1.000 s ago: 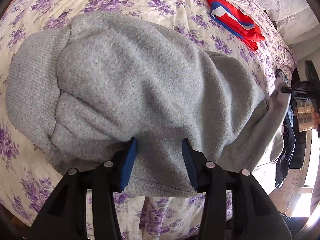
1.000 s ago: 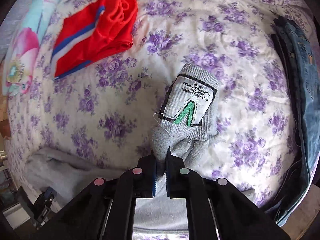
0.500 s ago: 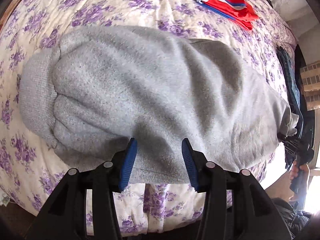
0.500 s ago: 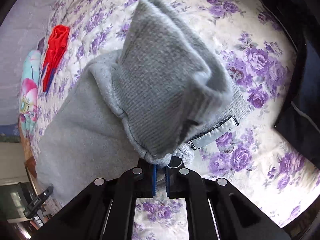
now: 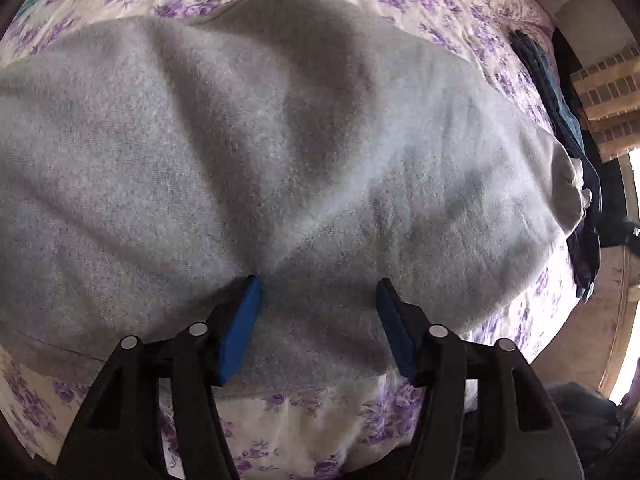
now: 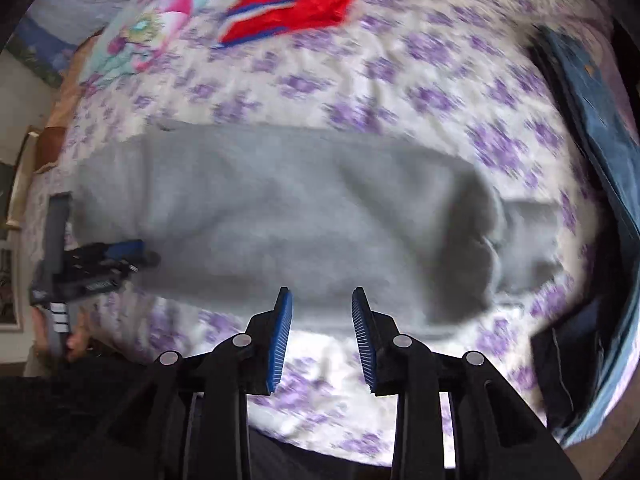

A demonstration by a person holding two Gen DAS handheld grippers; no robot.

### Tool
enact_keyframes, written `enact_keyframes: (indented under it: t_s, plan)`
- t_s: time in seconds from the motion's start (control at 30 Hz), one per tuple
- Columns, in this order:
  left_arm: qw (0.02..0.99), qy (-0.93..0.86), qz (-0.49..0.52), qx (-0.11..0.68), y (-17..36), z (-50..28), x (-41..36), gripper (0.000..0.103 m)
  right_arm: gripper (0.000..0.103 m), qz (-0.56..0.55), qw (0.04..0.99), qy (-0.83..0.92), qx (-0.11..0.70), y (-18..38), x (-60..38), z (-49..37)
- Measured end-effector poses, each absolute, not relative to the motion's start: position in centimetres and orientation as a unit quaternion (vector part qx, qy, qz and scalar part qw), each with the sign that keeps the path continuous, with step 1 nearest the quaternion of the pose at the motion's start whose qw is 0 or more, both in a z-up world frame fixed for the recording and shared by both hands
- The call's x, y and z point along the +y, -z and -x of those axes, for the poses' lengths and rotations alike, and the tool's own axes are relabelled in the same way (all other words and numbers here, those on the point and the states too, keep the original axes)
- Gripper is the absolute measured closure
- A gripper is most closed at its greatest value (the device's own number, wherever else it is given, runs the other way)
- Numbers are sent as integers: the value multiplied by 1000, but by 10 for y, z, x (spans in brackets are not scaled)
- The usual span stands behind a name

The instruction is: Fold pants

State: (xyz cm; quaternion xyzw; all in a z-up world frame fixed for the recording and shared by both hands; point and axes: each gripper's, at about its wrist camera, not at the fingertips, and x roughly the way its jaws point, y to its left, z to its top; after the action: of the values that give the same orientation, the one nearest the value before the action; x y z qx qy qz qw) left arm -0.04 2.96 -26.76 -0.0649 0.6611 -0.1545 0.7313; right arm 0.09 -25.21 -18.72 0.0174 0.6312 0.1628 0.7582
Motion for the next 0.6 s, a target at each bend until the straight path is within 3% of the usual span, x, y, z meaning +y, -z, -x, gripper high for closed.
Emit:
enact_keyframes:
  t_s: [0.17,0.33,0.6]
  plan:
    - [733,149,52,662,266,3,23,37,72,38,766,-335,547,176,-121,-74]
    - [732,150,70,661,267,0,27,38,72,87,703,-369,602,224,-32,-135]
    - [735,152,99,653,268,0,38,37,73,141,674,-365,626,249,-21,-147]
